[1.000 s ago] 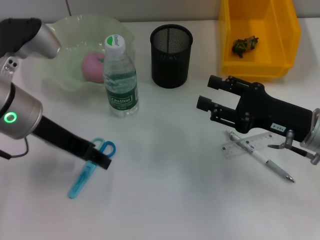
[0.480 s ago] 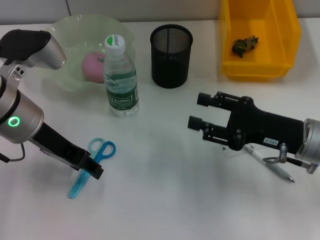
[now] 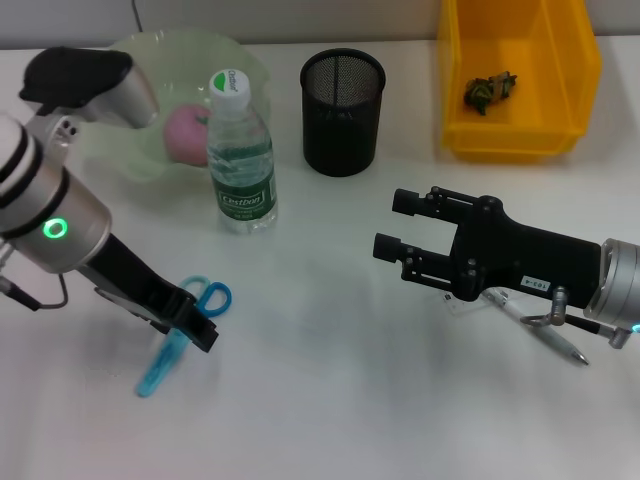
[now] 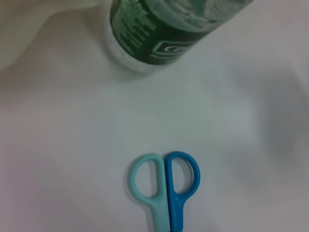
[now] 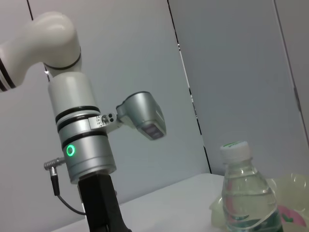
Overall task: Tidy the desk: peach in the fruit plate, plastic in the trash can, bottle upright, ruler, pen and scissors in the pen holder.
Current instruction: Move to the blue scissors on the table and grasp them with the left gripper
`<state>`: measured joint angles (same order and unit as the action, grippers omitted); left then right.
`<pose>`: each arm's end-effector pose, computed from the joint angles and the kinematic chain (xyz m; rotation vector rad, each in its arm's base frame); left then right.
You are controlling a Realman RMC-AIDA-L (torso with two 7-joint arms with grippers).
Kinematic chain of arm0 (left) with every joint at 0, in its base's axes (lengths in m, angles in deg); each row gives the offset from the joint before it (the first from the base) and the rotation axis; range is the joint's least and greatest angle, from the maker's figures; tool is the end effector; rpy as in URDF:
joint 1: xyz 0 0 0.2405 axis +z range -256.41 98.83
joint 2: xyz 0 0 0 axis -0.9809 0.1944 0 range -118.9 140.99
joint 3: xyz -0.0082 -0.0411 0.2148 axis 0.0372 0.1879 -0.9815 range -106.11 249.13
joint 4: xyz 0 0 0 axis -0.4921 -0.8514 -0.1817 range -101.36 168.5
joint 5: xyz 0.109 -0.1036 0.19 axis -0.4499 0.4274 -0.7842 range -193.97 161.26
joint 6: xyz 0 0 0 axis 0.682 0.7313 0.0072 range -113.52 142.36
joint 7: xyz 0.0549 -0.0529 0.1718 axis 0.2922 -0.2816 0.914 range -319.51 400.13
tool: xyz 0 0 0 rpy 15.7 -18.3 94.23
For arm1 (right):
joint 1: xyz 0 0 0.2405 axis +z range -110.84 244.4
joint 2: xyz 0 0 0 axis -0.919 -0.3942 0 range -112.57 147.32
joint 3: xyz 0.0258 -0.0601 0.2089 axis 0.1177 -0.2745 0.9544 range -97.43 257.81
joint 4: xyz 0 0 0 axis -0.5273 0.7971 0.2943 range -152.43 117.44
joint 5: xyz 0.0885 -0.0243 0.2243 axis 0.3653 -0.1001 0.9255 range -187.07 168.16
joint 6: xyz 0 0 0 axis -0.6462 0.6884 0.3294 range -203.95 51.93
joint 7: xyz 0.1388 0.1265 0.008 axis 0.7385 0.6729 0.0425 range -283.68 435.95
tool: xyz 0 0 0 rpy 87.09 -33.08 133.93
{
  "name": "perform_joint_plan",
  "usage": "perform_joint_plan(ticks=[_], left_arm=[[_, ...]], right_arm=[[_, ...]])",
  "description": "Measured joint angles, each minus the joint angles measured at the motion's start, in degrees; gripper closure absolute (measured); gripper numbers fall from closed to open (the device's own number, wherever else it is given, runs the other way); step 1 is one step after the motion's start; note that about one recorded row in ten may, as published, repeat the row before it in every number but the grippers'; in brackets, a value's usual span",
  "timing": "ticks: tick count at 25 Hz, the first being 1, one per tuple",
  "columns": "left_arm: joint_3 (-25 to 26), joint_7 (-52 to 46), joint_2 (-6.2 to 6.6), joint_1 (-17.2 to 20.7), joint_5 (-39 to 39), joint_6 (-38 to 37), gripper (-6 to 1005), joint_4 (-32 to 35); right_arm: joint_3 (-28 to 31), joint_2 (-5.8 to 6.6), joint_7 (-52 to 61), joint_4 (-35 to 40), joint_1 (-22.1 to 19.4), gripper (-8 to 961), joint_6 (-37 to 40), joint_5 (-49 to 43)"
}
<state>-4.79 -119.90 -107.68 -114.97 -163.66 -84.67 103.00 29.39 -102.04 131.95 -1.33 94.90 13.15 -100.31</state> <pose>-0.1900 0.3420 -0.0263 -2.4836 -1.4615 0.6223 0.2245 0.3123 -0.0738 -2.6110 0.5162 1.0710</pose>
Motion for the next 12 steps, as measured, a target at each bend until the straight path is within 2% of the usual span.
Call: perform_joint_plan(ticks=[7, 12], left_arm=[[-1.1, -0.3, -0.02, -1.2, -0.2, 1.4, 407, -2.6], [-1.0, -0.6, -0.02, -1.7, -3.0, 1.9, 407, -2.9]], right_arm=[[0.2, -0.02, 0.0, -0.1, 0.0, 291, 0.0, 0.1], [0.4, -0.02, 0.0, -0.1, 0.0, 291, 0.0, 0.2]])
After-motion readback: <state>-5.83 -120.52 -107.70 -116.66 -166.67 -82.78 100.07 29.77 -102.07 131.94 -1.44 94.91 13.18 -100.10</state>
